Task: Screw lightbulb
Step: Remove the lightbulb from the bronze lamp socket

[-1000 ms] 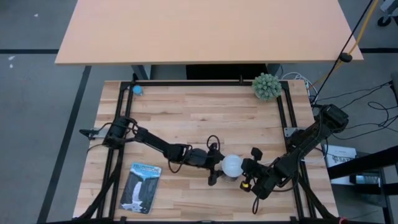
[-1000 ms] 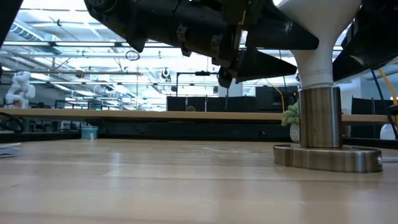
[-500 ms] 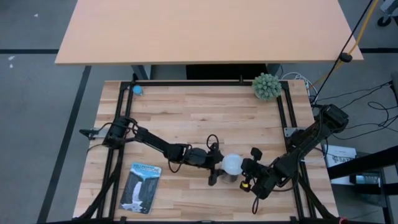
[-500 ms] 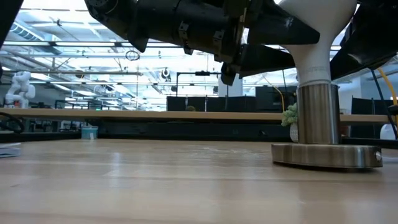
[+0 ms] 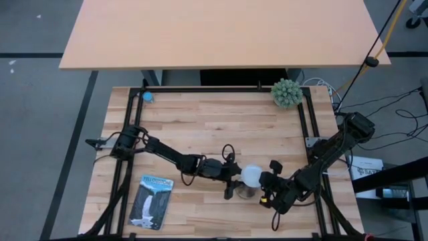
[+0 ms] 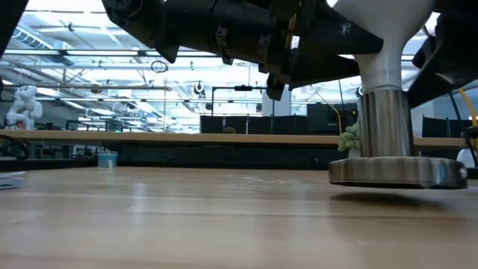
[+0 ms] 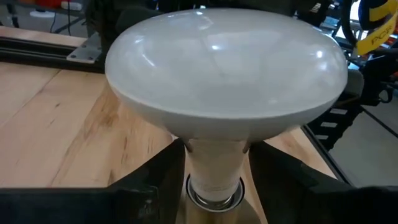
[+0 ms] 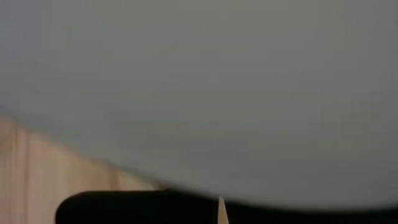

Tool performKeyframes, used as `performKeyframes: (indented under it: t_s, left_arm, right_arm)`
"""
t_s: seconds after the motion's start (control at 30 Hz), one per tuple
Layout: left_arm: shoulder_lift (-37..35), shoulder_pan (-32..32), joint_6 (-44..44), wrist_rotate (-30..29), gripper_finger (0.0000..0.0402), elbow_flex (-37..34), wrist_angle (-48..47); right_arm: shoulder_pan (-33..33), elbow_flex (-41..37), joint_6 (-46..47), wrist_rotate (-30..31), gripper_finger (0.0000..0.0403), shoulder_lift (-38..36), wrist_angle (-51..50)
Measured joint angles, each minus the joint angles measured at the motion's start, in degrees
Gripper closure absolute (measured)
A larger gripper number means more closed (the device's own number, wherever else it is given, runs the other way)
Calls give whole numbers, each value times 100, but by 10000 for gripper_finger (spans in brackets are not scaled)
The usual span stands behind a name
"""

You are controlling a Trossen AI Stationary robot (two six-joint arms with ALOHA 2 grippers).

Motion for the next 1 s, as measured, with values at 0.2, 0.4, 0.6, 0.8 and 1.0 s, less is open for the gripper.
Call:
performKeyframes:
  t_s: [0.2,0.4,0.6,0.8,1.0]
  left_arm:
    - [0,-23,4,0,225,0,-102]
    - [-2,-149,6,0,225,0,-745]
    - [2,-144,157,-4,225,-2,-946]
    - [2,-110,307,-2,225,-2,-1072]
    - [2,81,307,-79,225,-2,-1053]
  right_arm:
    - [25,1,51,-187,403,0,-164]
    - [136,1,429,-235,403,-15,-466]
    - [151,1,447,-226,403,-15,-413]
    - [236,1,631,-232,403,-17,-410]
    - [464,66,771,-334,403,-18,-234]
